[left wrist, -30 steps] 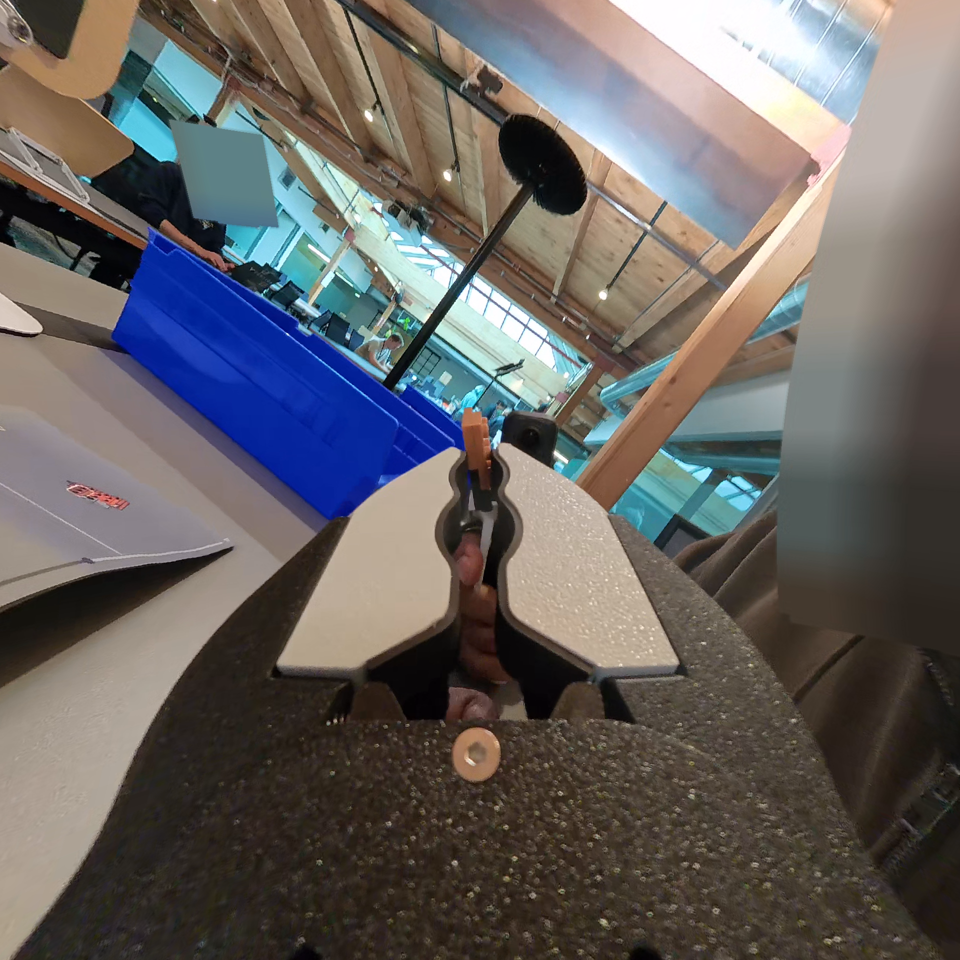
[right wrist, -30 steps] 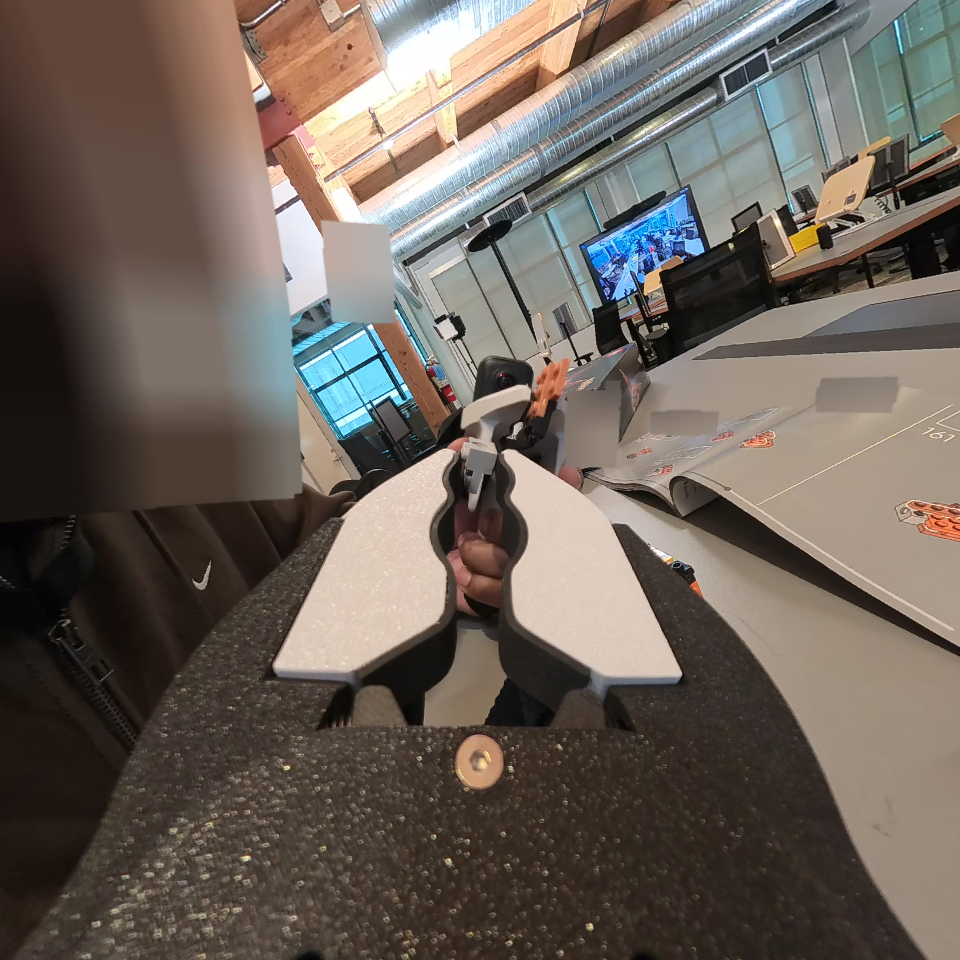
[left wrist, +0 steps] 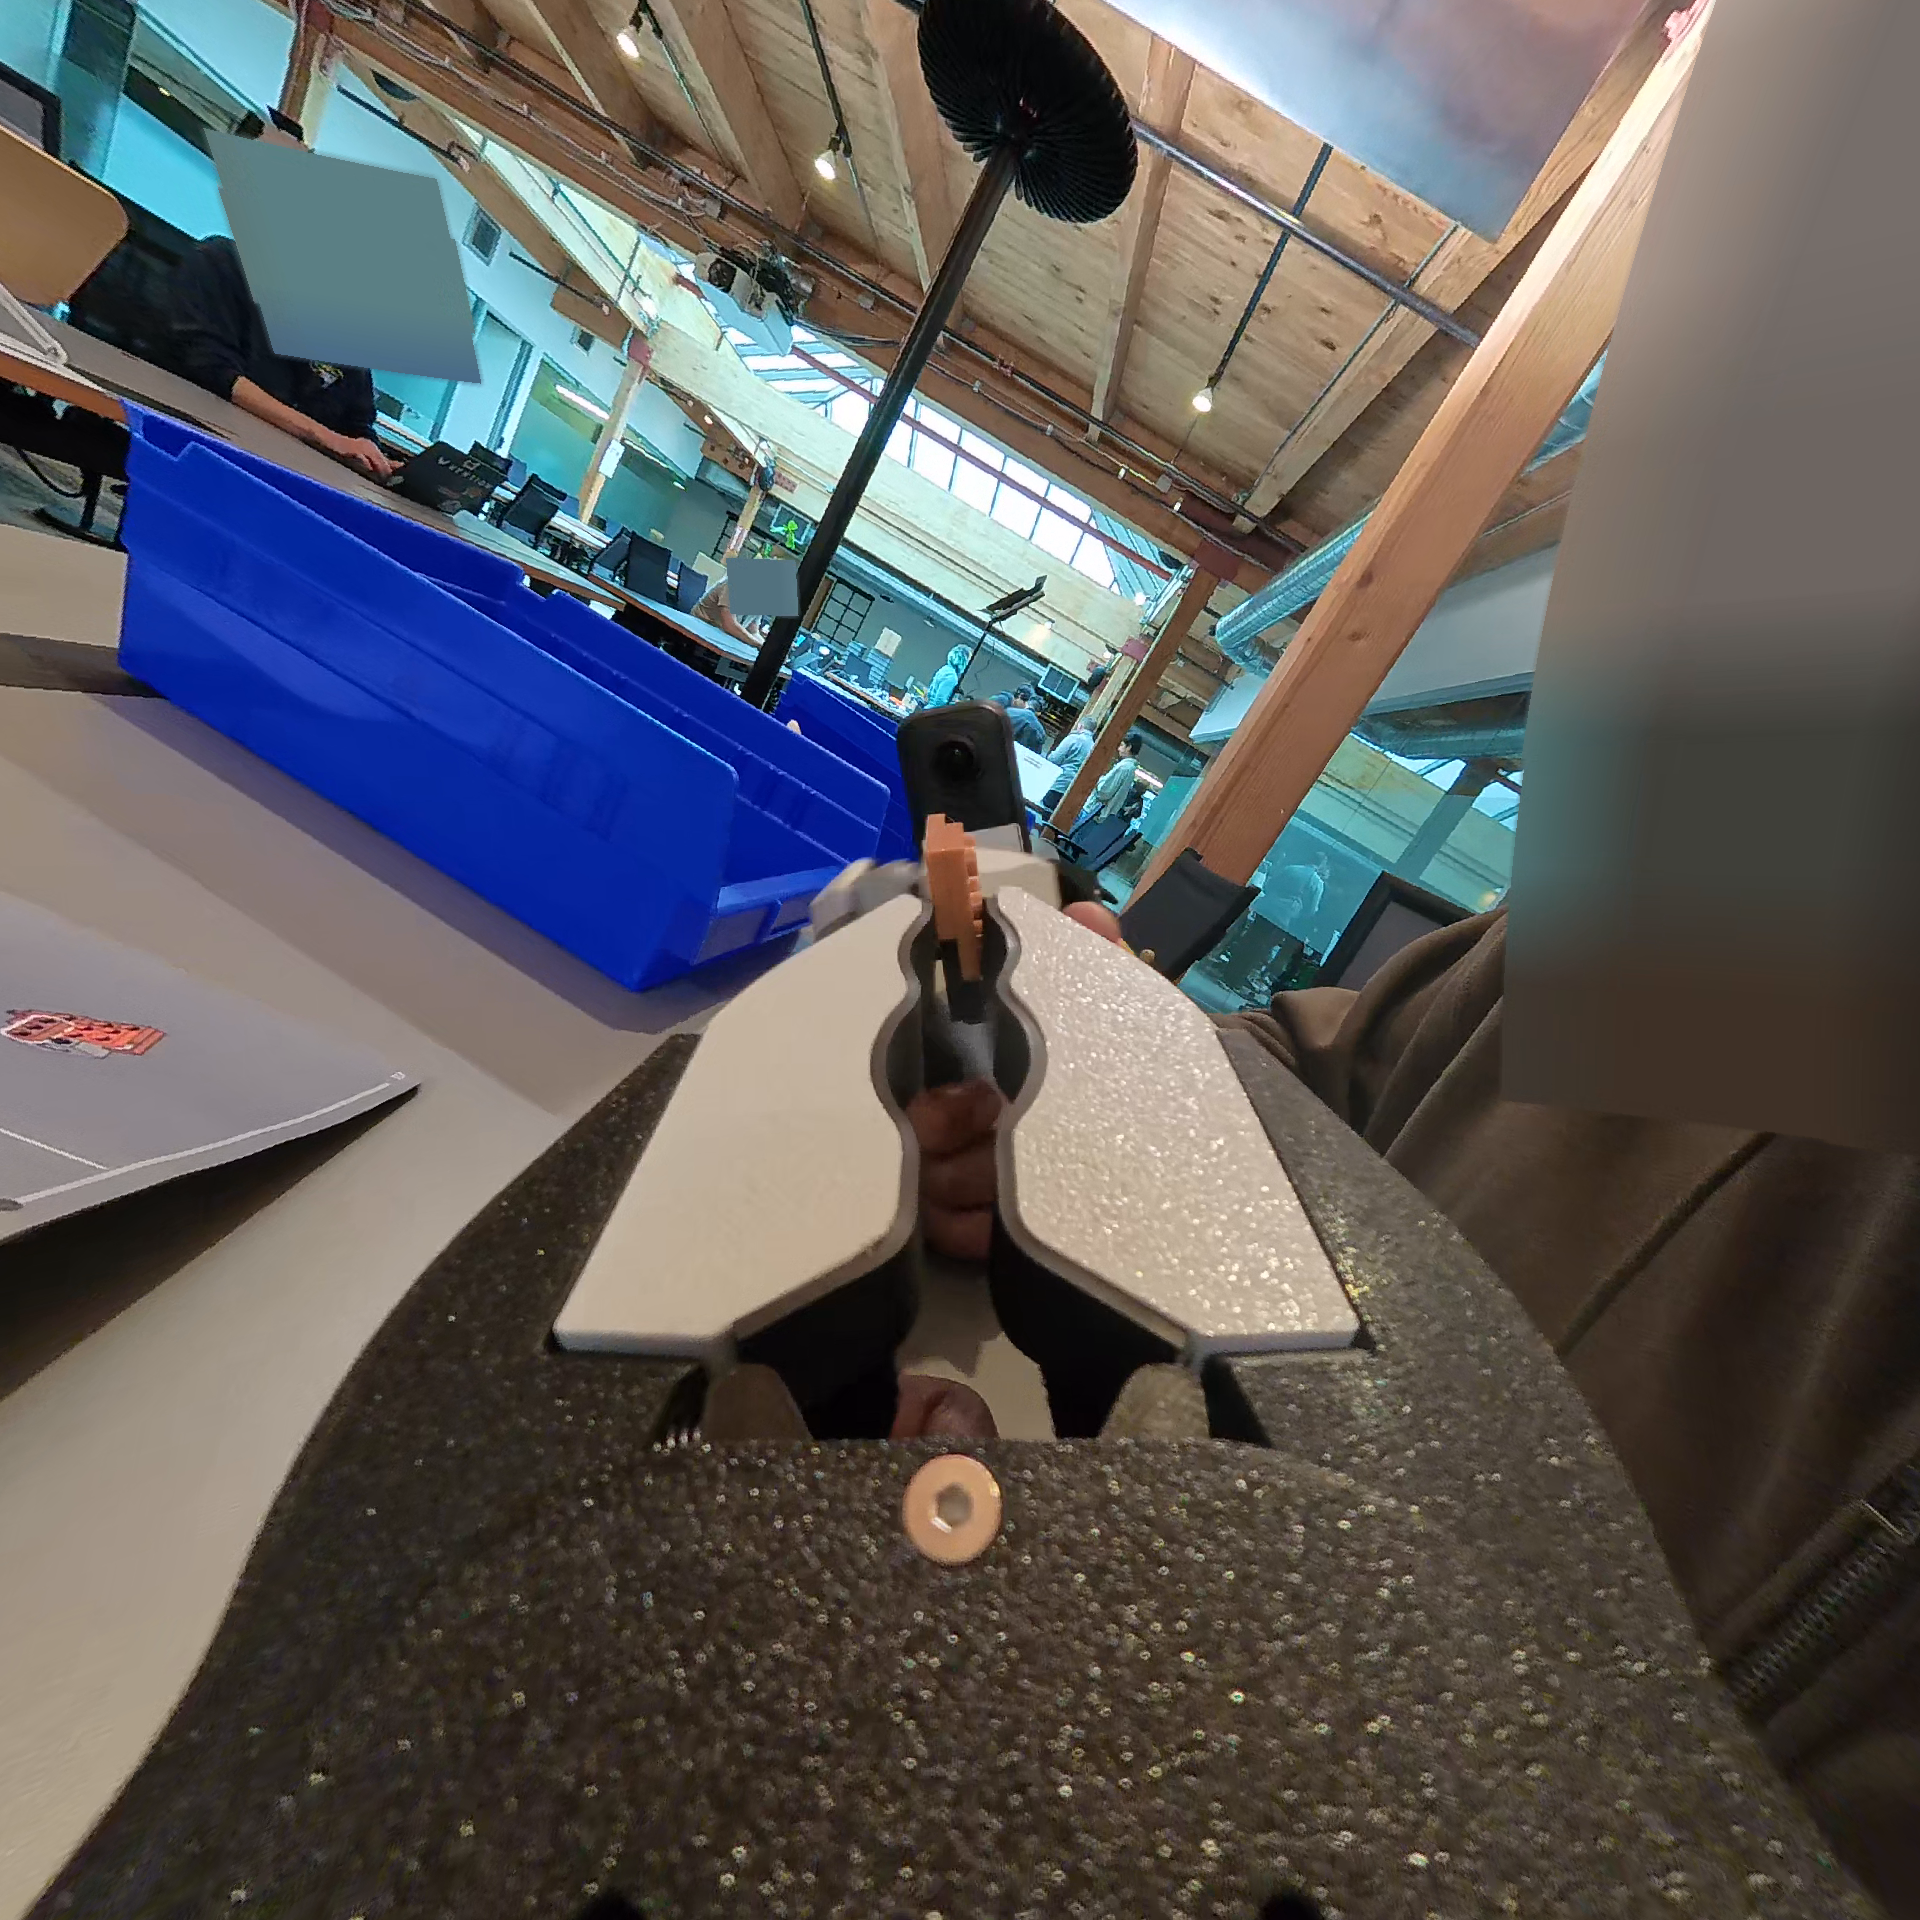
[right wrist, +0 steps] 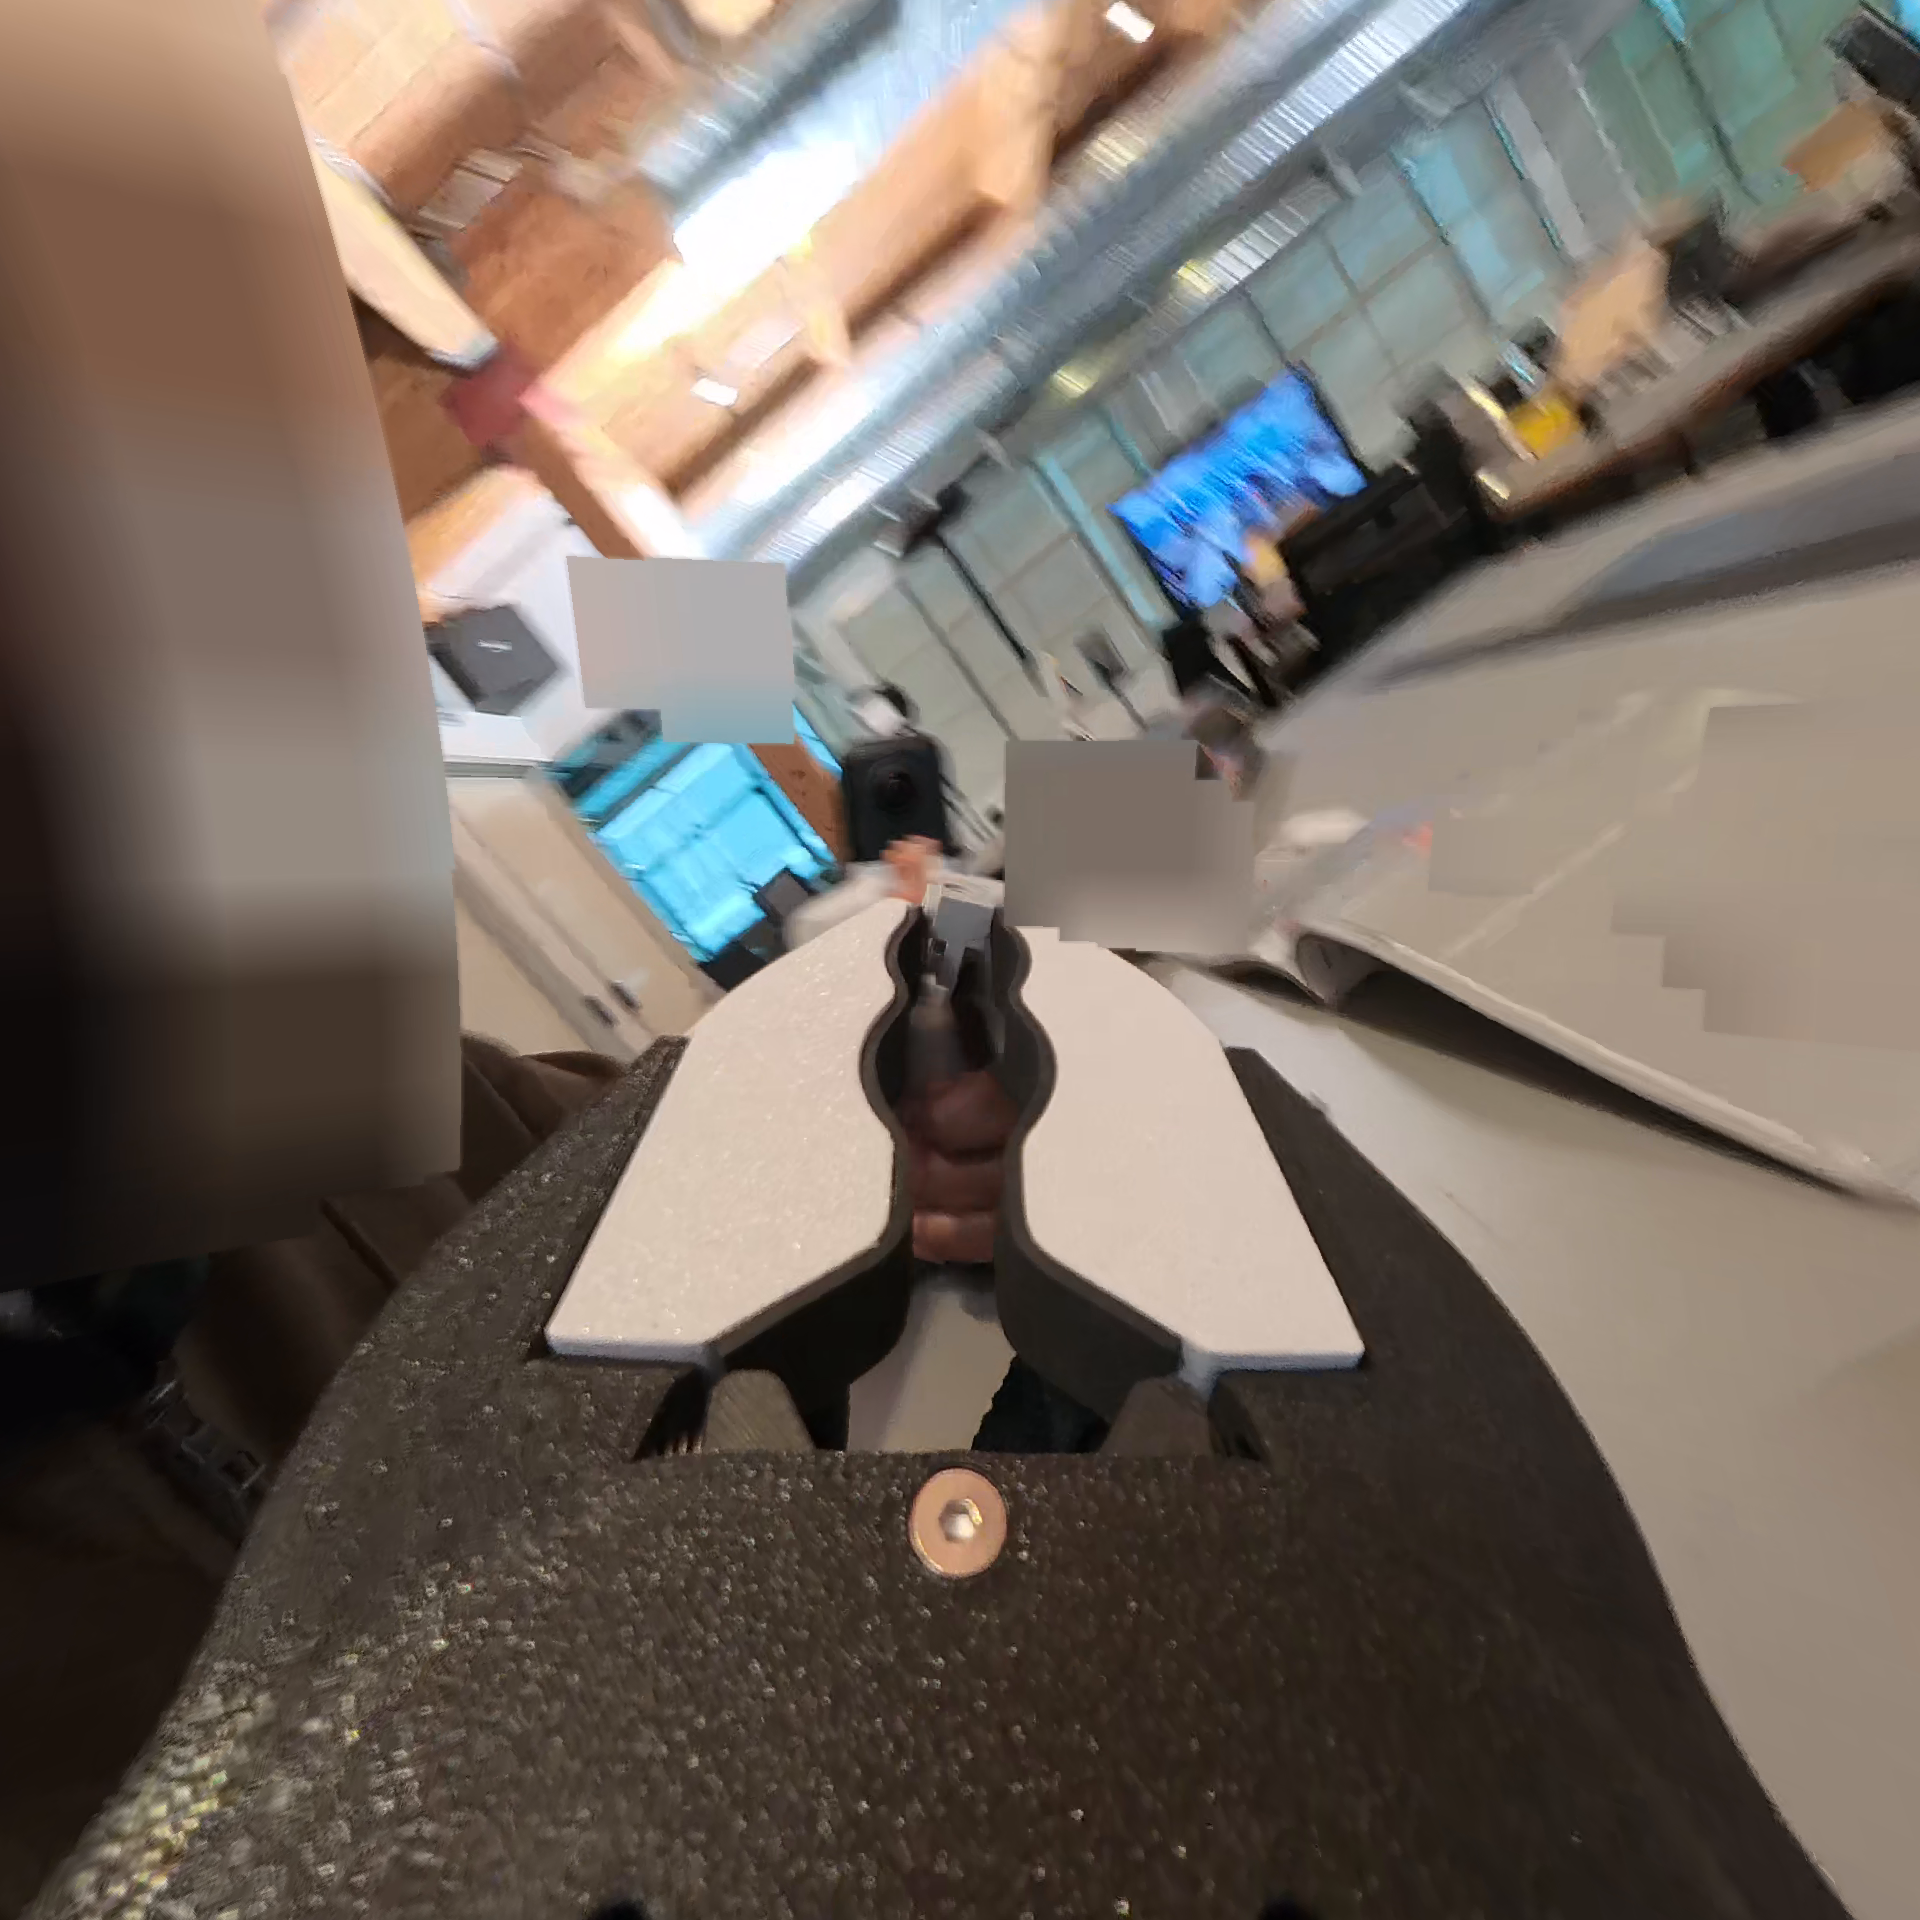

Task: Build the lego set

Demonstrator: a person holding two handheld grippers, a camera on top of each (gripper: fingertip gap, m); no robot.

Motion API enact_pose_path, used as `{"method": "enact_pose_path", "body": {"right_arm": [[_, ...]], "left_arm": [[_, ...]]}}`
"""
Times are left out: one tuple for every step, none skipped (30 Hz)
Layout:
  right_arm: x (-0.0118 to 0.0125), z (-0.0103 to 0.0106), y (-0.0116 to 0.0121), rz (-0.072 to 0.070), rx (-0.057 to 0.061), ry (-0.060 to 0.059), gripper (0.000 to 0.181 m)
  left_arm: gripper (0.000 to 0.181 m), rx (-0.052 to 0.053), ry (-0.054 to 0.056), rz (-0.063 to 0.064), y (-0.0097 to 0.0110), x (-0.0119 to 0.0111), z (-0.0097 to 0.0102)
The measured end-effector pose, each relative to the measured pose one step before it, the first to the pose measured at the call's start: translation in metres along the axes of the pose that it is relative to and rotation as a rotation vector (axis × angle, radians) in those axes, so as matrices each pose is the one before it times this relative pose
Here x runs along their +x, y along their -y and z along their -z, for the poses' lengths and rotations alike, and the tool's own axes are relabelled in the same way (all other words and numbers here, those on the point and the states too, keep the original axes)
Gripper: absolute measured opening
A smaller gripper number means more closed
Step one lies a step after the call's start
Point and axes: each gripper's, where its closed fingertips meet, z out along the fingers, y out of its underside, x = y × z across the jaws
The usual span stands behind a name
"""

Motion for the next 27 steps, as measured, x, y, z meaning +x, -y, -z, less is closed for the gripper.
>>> {"method": "enact_pose_path", "body": {"right_arm": [[0.01153, 0.00048, -0.00392, -0.0302, -0.0445, -0.0746, 0.012], [0.01320, 0.00080, -0.00635, -0.0294, -0.0671, -0.0852, 0.012], [0.01394, 0.00118, -0.01000, -0.0168, -0.0922, -0.0908, 0.012], [0.01097, 0.00073, -0.01218, 0.0039, -0.1039, -0.0692, 0.012], [0.00571, 0.00031, -0.01079, 0.0197, -0.0858, -0.0348, 0.012], [0.00189, 0.00022, -0.00709, 0.0229, -0.0542, -0.0138, 0.012], [0.00071, 0.00058, -0.00372, 0.0237, -0.0274, -0.0124, 0.012], [0.00091, 0.00078, -0.00163, 0.0287, -0.0114, -0.0190, 0.012], [0.00182, 0.00062, -0.00198, 0.0339, -0.0154, -0.0268, 0.012], [0.00242, 0.00043, -0.00304, 0.0353, -0.0255, -0.0315, 0.012], [0.00185, 0.00019, -0.00323, 0.0392, -0.0283, -0.0275, 0.012], [0.00220, 0.00032, -0.00335, 0.0398, -0.0282, -0.0299, 0.012], [0.00286, 0.00036, -0.00320, 0.0353, -0.0256, -0.0319, 0.012], [0.00275, 0.00024, -0.00286, 0.0270, -0.0216, -0.0281, 0.012], [0.00159, -0.00002, -0.00226, 0.0174, -0.0166, -0.0173, 0.012], [0.00027, -0.00025, -0.00159, 0.0081, -0.0113, -0.0045, 0.012], [-0.00062, -0.00023, -0.00085, 0.0025, -0.0060, 0.0030, 0.012], [-0.00042, -0.00039, -0.00059, 0.0006, -0.0044, 0.0030, 0.012], [-0.00009, -0.00013, -0.00058, -0.0005, -0.0042, 0.0008, 0.012], [0.00019, -0.00010, -0.00045, 0.0001, -0.0038, -0.0013, 0.012], [0.00081, -0.00004, -0.00089, 0.0031, -0.0063, -0.0056, 0.012], [0.00099, 0.00001, -0.00065, 0.0067, -0.0058, -0.0079, 0.012], [0.00098, 0.00007, -0.00043, 0.0075, -0.0038, -0.0078, 0.013], [0.00064, 0.00002, -0.00033, 0.0067, -0.0030, -0.0057, 0.013], [0.00026, -0.00008, -0.00040, 0.0053, -0.0035, -0.0032, 0.014], [-0.00002, -0.00016, -0.00043, 0.0041, -0.0032, -0.0016, 0.015], [-0.00016, -0.00009, -0.00023, 0.0032, -0.0024, 0.0003, 0.016]], "left_arm": [[0.008, 0.0033, 0.0026, -0.0013, 0.00096, -0.00028, 0.00064], [0.008, 0.0034, 0.0027, -0.0004, 0.00111, -0.00047, 0.00059], [0.008, 0.0034, 0.0019, 0.0003, 0.00113, -0.00039, 0.00051], [0.008, 0.0025, 0.0010, 0.0007, 0.00072, -0.00027, 0.00029], [0.008, 0.0002, 0.0007, 0.0016, -0.00007, -0.00020, 0.00001], [0.008, -0.0018, -0.0004, 0.0018, -0.00074, -0.00002, -0.00030], [0.008, -0.0043, -0.0011, 0.0008, -0.00129, 0.00001, -0.00042], [0.008, -0.0042, 0.0007, 0.0000, -0.00120, -0.00017, -0.00038], [0.008, -0.0033, 0.0000, 0.0011, -0.00090, -0.00024, -0.00036], [0.008, -0.0014, -0.0006, 0.0017, -0.00043, -0.00013, -0.00019], [0.008, 0.0002, 0.0003, 0.0000, 0.00009, -0.00009, 0.00004], [0.008, 0.0004, 0.0009, -0.0015, 0.00024, -0.00006, 0.00013], [0.008, 0.0009, 0.0005, -0.0015, 0.00031, -0.00001, 0.00010], [0.008, 0.0005, -0.0001, -0.0014, 0.00016, 0.00013, -0.00006], [0.008, -0.0011, 0.0002, -0.0016, -0.00018, 0.00009, 0.00002], [0.008, -0.0012, 0.0002, -0.0008, -0.00031, 0.00003, -0.00016], [0.008, -0.0005, -0.0008, 0.0008, -0.00019, 0.00011, -0.00008], [0.008, -0.0005, -0.0011, 0.0011, -0.00024, 0.00024, -0.00013], [0.008, -0.0005, -0.0003, -0.0008, -0.00002, 0.00026, -0.00005], [0.008, 0.0001, -0.0002, -0.0016, 0.00018, 0.00024, 0.00002], [0.008, 0.0006, -0.0006, -0.0008, 0.00016, 0.00031, 0.00001], [0.008, 0.0006, -0.0005, -0.0006, 0.00023, 0.00018, -0.00002], [0.008, 0.0001, 0.0002, -0.0009, 0.00010, 0.00019, 0.00004], [0.008, -0.0004, -0.0002, 0.0001, 0.00004, 0.00008, 0.00000], [0.008, 0.0001, -0.0007, 0.0007, -0.00011, 0.00009, -0.00012], [0.008, 0.0001, -0.0004, 0.0003, -0.00006, 0.00020, 0.00002], [0.008, -0.0003, 0.0000, -0.0006, -0.00001, 0.00007, -0.00006]]}}
